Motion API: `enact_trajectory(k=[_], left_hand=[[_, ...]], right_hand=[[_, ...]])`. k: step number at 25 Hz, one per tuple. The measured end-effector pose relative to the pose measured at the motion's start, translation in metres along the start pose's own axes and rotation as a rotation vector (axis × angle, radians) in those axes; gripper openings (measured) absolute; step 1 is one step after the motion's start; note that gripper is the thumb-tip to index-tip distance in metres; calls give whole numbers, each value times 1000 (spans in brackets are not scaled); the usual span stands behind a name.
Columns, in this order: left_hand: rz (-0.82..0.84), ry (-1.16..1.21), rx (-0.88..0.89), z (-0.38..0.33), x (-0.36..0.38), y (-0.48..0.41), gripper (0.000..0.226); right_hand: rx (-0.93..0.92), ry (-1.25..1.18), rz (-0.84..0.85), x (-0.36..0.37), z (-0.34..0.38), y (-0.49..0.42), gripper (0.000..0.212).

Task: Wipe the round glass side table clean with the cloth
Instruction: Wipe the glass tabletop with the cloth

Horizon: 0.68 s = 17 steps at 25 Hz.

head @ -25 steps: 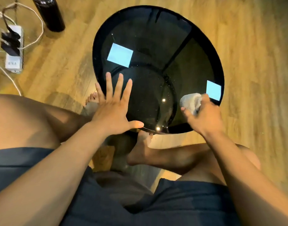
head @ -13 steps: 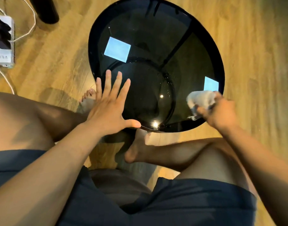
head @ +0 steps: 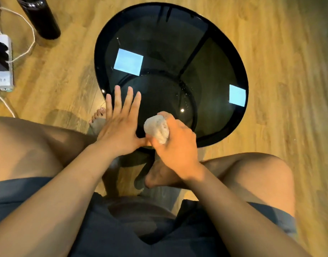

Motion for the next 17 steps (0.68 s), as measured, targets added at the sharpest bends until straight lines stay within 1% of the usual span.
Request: enact_trajectory(k=[1,2,3,5,7,8,9,10,11,12,14,17], left_hand=[[2,-5,4,0,0,0,130],[8,-10,9,0,-1,1,130],[14,-15,9,-1,0,1,129],[13,-20,1,0,2,0,128],[4,-17,-5,0,0,0,128],[5,-14,-4,-1,0,0,128],[9,-12,-4,-1,1,0,128],[13,-7,-5,-1,1,-1,128],[14,3,-8,-1,1,0,129],[9,13,-9,-1,0,-1,129],[-4,42,0,-2,-2,-1,132],[-1,182,-3,0,-5,1,141]], right_hand=[[-21,-24,42,0,-5,-3,56],[-12,-2,85,-4,-25,-4,55],[31,55,102,-15,-53,-4,55],[202,194,43,-56,-135,-14,56],[428,297,-24,-97,-201,-34,65],[516,302,-38,-109,-220,-43,68],[572,312,-54,-115,-230,-51,65],[610,324,-74,-116,-224,-53,56],[603,339,-100,-112,-208,-50,49],[580,338,-117,-103,-185,-43,49],[474,314,-104,-69,-121,-31,56],[191,108,-16,-2,-13,-24,57]])
Point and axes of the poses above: each hand's wrist, its own y-axis away from the middle knuckle, its own x-axis out of the palm, z = x × y, the point moved 8 cm from there along -y, towards the middle knuckle
